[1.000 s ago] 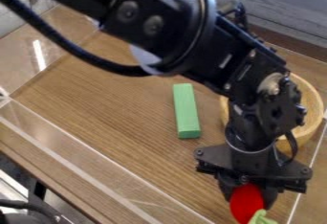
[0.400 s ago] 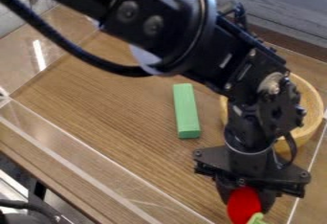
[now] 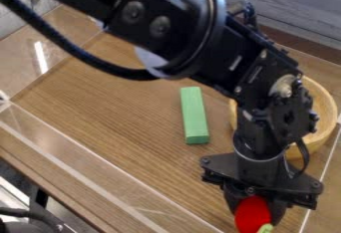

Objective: Move the red object to the right side of the table

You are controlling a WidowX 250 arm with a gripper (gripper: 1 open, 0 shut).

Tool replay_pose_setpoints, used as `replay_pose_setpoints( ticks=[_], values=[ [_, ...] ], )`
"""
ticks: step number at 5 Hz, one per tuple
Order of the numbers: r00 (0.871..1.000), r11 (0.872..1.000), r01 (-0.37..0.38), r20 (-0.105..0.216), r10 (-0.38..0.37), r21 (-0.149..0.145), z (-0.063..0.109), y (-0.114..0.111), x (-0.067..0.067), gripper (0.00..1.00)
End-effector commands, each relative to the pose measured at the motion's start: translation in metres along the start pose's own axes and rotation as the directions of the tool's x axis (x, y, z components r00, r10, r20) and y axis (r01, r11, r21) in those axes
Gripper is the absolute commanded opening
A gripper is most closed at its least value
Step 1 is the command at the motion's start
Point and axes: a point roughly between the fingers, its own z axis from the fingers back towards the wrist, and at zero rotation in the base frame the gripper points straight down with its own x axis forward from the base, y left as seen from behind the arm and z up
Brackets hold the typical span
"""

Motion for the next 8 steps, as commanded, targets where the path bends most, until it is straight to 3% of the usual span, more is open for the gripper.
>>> replay_pose_setpoints(
  ticks=[1,8],
  values=[
    [1.0,0.999,0.012,0.029,-0.011,-0.038,0.0117,-0.0069,0.0053,0.0],
    [0.997,0.996,0.076,-0.003,-0.077,-0.056,0.0216,-0.0078,-0.0004,0.0]
  ],
)
